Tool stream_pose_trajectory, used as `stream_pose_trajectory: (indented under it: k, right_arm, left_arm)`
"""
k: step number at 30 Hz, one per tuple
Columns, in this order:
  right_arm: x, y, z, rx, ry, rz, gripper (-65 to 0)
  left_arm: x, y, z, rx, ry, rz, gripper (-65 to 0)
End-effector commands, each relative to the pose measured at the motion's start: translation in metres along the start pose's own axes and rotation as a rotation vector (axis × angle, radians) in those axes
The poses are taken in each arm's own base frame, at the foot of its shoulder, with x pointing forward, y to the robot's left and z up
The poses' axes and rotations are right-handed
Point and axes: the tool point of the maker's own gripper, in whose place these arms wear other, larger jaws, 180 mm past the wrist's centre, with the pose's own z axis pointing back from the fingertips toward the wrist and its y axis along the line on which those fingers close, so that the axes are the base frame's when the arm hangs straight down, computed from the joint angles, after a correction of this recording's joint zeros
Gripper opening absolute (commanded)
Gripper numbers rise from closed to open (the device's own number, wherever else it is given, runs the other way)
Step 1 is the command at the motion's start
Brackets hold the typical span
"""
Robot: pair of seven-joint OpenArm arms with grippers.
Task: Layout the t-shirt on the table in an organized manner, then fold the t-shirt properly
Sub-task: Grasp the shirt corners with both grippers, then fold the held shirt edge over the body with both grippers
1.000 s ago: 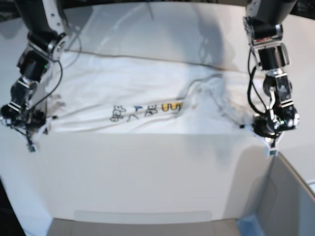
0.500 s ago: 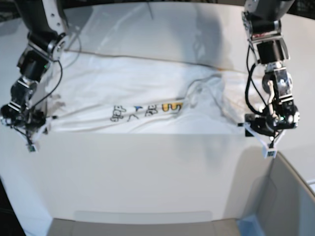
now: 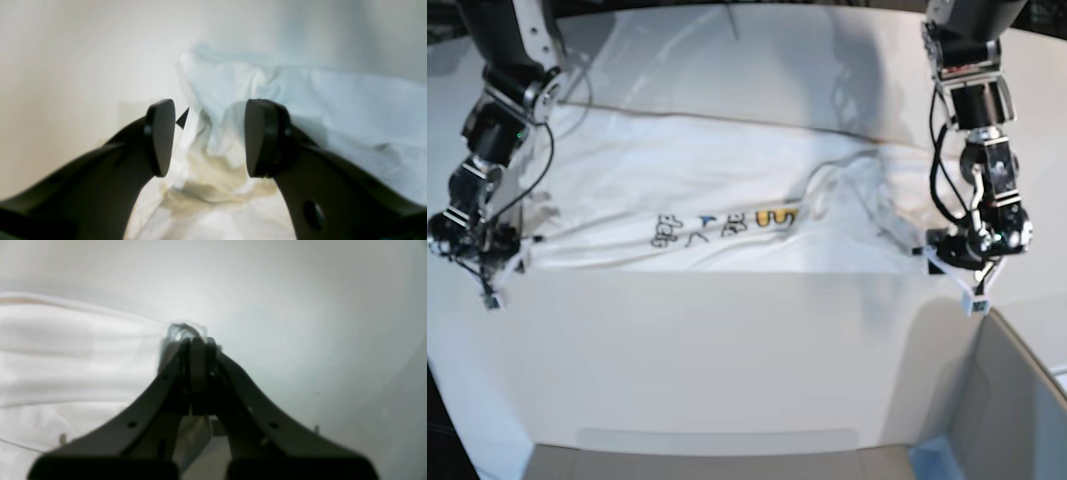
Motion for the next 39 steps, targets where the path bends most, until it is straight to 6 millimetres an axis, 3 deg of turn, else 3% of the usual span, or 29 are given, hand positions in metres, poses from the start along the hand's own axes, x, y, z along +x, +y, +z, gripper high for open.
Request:
stream_pose_trajectory:
  k: [1, 7, 13, 19, 21, 25, 29, 36, 39]
  right_arm:
    - [0.023, -0.012, 0.011, -0.020, -0.062, 0.014, -65.0]
    - [0.023, -0.012, 0.011, -0.020, -0.062, 0.014, -65.0]
    - [0.023, -0.012, 0.011, -0.020, -0.062, 0.014, -65.0]
    - [0.023, -0.012, 0.011, -0.020, -0.062, 0.014, -65.0]
    - [0.023, -0.012, 0.011, -0.020, -0.062, 0.014, -65.0]
    - [0.023, -0.012, 0.011, -0.020, -0.062, 0.014, -65.0]
    - [0.025, -0.014, 0.012, -0.026, -0.068, 0.017, -65.0]
    - [0.037, -0.020, 0.030, -0.083, -0.128, 0.048, -65.0]
    - [0.052, -0.008, 0.038, -0.094, -0.177, 0.065, -65.0]
  left_arm:
    - [0.022, 0.006, 0.008, 0.012, -0.062, -0.001, -35.3]
    - [0.019, 0.006, 0.004, 0.009, -0.048, 0.002, -39.0]
    - [-0.002, 0.008, -0.012, 0.001, 0.026, 0.025, -38.8]
    - [-0.004, -0.006, -0.013, -0.078, 0.030, -0.119, -39.9]
    - [-0.004, -0.007, -0.012, -0.087, 0.029, -0.135, -45.0]
    - [0.003, -0.007, -0.013, -0.086, -0.013, -0.131, -62.4]
    - [0.009, -0.006, -0.011, -0.084, -0.038, -0.123, -62.2]
    - [0.033, 0.041, 0.006, -0.042, -0.135, 0.064, -62.1]
    - [0.034, 0.046, 0.008, -0.038, -0.143, 0.083, -62.1]
